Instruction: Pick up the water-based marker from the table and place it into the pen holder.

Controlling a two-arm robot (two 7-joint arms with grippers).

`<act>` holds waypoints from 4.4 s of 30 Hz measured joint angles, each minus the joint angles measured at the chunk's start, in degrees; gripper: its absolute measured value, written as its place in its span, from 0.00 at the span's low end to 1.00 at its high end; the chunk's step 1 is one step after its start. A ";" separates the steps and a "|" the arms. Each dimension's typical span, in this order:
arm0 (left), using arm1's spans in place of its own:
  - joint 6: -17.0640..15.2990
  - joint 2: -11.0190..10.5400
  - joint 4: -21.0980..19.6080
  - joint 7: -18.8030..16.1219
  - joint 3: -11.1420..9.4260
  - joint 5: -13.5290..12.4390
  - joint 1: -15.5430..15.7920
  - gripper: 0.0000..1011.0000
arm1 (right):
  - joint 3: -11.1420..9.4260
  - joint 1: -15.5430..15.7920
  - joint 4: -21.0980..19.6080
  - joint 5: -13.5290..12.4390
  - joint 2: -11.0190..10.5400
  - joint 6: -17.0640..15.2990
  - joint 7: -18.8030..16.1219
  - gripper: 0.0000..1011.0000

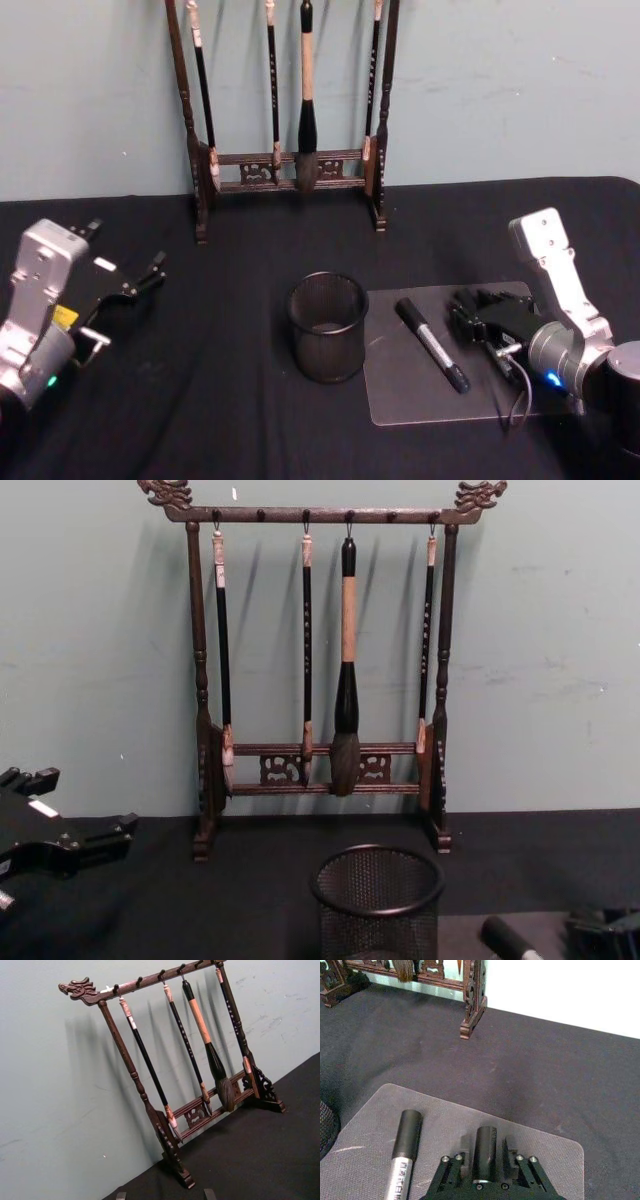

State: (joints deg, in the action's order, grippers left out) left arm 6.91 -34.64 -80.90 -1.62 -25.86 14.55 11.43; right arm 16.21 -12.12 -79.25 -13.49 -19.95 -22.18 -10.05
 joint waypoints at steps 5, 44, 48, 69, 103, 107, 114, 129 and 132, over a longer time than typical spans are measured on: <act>0.00 0.00 0.00 0.00 0.00 0.00 0.00 0.99 | 0.00 0.00 0.00 0.00 0.00 0.00 0.00 0.31; 0.00 0.00 0.00 0.00 0.00 0.00 0.00 0.99 | -2.31 -1.81 -3.61 -0.17 1.32 15.22 -8.10 0.22; 0.00 0.00 0.00 0.00 0.00 0.00 0.00 0.99 | -1.84 -4.09 -4.05 -1.74 2.45 18.46 -9.75 0.22; 0.00 0.00 0.00 0.00 0.00 0.00 0.00 0.99 | 4.98 -8.66 -4.33 -7.97 4.91 22.69 -15.14 0.22; 0.00 0.00 0.00 0.00 0.00 0.00 0.00 0.99 | 12.11 -11.31 7.55 -12.57 7.47 29.79 -21.83 0.22; 0.00 0.00 0.00 0.00 0.00 0.00 0.00 0.99 | 12.26 -11.49 8.07 -12.67 7.48 29.79 -22.04 0.22; 0.00 0.00 0.00 0.00 0.00 0.00 0.00 0.99 | 12.46 -11.78 8.79 -12.80 7.51 29.64 -22.27 0.22; 0.00 0.00 0.00 0.00 0.00 0.00 0.00 0.99 | 12.57 -11.87 8.92 -12.88 7.52 29.18 -22.23 0.22; 0.00 0.00 0.00 0.00 0.00 0.00 0.00 0.99 | 12.55 -11.87 8.92 -12.88 7.52 29.18 -22.21 0.22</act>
State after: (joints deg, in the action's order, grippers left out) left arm 6.91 -34.64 -80.90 -1.62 -25.86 14.55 11.43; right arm 28.76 -23.98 -70.33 -26.37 -12.43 7.00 -32.27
